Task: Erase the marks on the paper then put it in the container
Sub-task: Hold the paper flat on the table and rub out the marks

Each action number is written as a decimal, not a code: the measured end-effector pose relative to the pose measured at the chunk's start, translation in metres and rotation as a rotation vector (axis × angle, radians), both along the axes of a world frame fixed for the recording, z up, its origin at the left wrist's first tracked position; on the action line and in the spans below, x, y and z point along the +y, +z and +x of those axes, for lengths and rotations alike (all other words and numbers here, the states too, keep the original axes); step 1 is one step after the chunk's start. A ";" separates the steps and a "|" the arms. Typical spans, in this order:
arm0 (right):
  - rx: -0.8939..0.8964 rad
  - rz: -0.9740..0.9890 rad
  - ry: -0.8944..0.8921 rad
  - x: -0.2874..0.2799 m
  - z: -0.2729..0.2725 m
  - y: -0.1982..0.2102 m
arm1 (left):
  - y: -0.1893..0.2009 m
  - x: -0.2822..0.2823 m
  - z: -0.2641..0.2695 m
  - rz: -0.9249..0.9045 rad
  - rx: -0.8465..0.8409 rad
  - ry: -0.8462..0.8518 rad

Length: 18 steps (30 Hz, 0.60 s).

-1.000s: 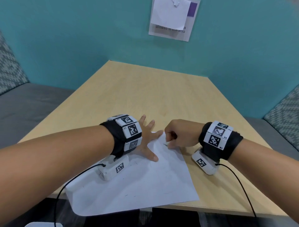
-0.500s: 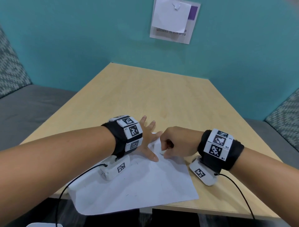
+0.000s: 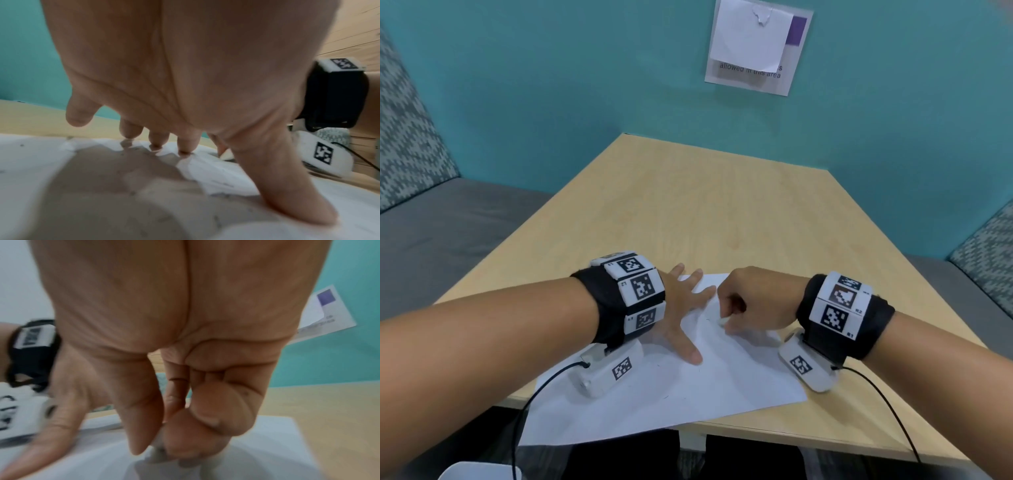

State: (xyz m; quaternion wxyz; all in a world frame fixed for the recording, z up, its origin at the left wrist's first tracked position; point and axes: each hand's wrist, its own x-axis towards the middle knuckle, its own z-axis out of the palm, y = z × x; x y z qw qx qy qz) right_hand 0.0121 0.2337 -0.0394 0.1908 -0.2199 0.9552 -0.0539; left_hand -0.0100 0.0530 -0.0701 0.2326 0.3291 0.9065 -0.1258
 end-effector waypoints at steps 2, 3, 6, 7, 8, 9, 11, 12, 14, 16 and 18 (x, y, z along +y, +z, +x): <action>-0.053 -0.020 0.073 -0.010 0.011 -0.003 | 0.002 0.002 0.001 0.006 0.017 -0.018; -0.058 -0.020 0.095 -0.013 0.011 -0.003 | 0.003 0.002 0.002 0.012 0.017 -0.020; 0.027 0.003 0.045 -0.009 -0.007 0.002 | 0.007 0.003 0.004 0.021 0.012 -0.030; 0.050 0.003 0.019 -0.006 -0.012 0.004 | 0.006 0.003 0.005 0.023 0.018 -0.031; 0.053 0.000 0.015 -0.006 -0.013 0.003 | 0.004 0.003 0.005 0.027 0.025 -0.030; 0.039 -0.008 0.040 -0.009 -0.010 0.002 | 0.003 0.002 0.006 0.028 0.026 -0.027; -0.026 -0.025 0.114 -0.018 0.004 -0.003 | 0.001 -0.001 0.005 0.040 0.019 -0.017; -0.047 -0.038 0.133 -0.020 0.007 -0.004 | 0.002 -0.001 0.005 0.050 0.013 -0.012; -0.013 -0.045 0.098 -0.017 -0.002 -0.001 | 0.005 0.001 0.006 0.043 0.014 -0.021; 0.026 -0.045 0.026 -0.010 -0.014 0.003 | 0.008 0.003 0.009 0.012 0.031 -0.038; 0.016 -0.051 0.039 -0.013 -0.011 0.000 | 0.006 0.003 0.008 0.014 0.030 -0.032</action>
